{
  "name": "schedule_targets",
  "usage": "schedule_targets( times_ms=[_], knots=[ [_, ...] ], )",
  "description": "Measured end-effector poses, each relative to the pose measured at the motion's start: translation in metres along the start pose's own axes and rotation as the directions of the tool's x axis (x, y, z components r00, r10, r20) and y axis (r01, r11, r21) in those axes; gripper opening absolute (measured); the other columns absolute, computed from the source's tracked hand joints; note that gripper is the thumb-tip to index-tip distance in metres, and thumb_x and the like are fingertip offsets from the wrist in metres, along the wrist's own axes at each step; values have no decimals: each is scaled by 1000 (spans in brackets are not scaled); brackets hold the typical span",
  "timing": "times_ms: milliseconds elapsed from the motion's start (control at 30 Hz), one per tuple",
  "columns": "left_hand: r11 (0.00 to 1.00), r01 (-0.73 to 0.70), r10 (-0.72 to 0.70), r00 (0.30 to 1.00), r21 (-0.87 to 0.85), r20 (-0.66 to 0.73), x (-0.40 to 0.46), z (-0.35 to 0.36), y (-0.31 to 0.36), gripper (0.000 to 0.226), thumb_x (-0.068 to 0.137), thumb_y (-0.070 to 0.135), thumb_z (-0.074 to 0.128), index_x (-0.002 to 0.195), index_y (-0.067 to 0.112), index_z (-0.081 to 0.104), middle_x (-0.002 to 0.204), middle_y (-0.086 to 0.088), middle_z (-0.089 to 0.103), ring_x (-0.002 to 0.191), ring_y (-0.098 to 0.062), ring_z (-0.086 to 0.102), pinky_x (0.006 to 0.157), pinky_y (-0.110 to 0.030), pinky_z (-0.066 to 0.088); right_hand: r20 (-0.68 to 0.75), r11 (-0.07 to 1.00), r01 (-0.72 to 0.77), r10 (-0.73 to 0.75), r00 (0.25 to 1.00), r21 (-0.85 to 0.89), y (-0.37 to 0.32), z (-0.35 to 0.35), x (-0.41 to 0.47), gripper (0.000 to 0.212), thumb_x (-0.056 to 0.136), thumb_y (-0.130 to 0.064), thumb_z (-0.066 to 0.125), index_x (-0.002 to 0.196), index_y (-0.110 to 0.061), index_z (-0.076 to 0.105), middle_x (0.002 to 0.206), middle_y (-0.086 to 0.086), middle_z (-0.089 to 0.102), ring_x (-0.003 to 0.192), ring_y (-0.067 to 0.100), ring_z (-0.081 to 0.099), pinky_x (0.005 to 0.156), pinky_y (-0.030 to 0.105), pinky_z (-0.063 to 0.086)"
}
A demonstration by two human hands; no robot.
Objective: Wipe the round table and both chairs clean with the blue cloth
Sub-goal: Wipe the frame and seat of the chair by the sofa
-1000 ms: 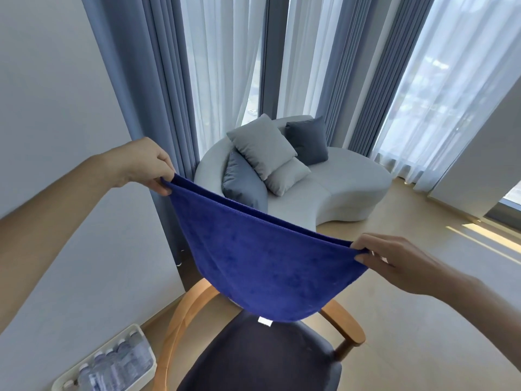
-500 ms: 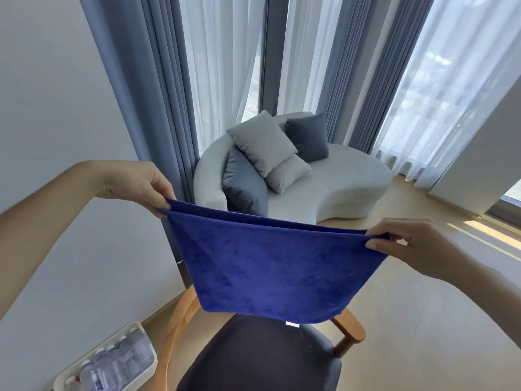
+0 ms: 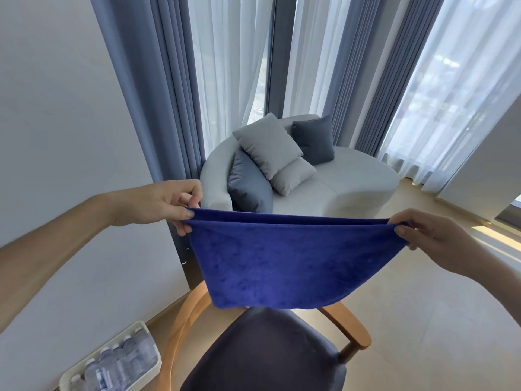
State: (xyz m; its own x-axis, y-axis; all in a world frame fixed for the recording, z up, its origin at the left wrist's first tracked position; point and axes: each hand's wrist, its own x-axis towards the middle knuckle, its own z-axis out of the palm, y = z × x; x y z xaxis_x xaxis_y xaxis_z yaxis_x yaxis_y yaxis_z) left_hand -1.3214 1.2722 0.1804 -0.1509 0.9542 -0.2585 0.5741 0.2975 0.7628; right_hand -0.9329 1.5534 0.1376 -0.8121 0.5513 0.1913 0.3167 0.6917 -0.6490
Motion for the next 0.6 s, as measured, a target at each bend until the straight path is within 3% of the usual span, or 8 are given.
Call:
schedule_targets(
  times_ms=[100,200,267,400,533,600],
  knots=[
    [989,-30,30,1000,146,5,1,3,8,37,96,-3,44,76,25,61,79,3,69,70,-15,66,71,-21,53,-23,1000,6,-6,1000,1,3,-5,0,26,94,-2,52,90,-24,65,79,-6,65,69,13,56,58,17,47],
    [962,-38,48,998,272,-28,3,9,9,39,95,0,47,79,29,67,72,14,68,68,-9,66,68,-16,51,-31,1000,4,-5,1000,-7,5,-10,1,24,93,-3,53,90,-23,67,78,4,67,71,20,56,60,22,48],
    [940,-40,63,996,340,-57,5,14,8,38,94,0,48,80,31,67,69,14,67,67,-7,66,65,-16,51,-22,1000,9,-9,1000,-11,5,-12,1,24,92,-3,54,90,-23,67,80,9,66,71,21,55,61,25,48],
    [900,-49,98,991,433,-90,7,22,6,45,83,-4,52,71,37,64,66,10,66,64,-6,61,59,-14,46,-21,999,8,-9,1000,-37,3,-16,-2,27,92,-3,55,89,-26,68,79,3,67,72,20,57,63,26,48],
    [877,-87,145,986,473,-87,8,31,-3,23,80,27,68,63,38,57,72,14,63,70,-4,60,59,-15,45,-43,999,-2,1,999,-40,0,-17,-5,29,92,-1,56,89,-27,68,80,-9,67,72,14,58,60,18,49],
    [820,-105,200,974,562,-109,10,37,-9,32,79,34,76,60,36,49,70,14,58,66,-5,56,57,-13,42,-57,999,-11,8,998,-39,-2,-17,-6,28,90,-1,58,88,-27,68,80,-10,67,70,13,58,59,15,48]
  ],
)
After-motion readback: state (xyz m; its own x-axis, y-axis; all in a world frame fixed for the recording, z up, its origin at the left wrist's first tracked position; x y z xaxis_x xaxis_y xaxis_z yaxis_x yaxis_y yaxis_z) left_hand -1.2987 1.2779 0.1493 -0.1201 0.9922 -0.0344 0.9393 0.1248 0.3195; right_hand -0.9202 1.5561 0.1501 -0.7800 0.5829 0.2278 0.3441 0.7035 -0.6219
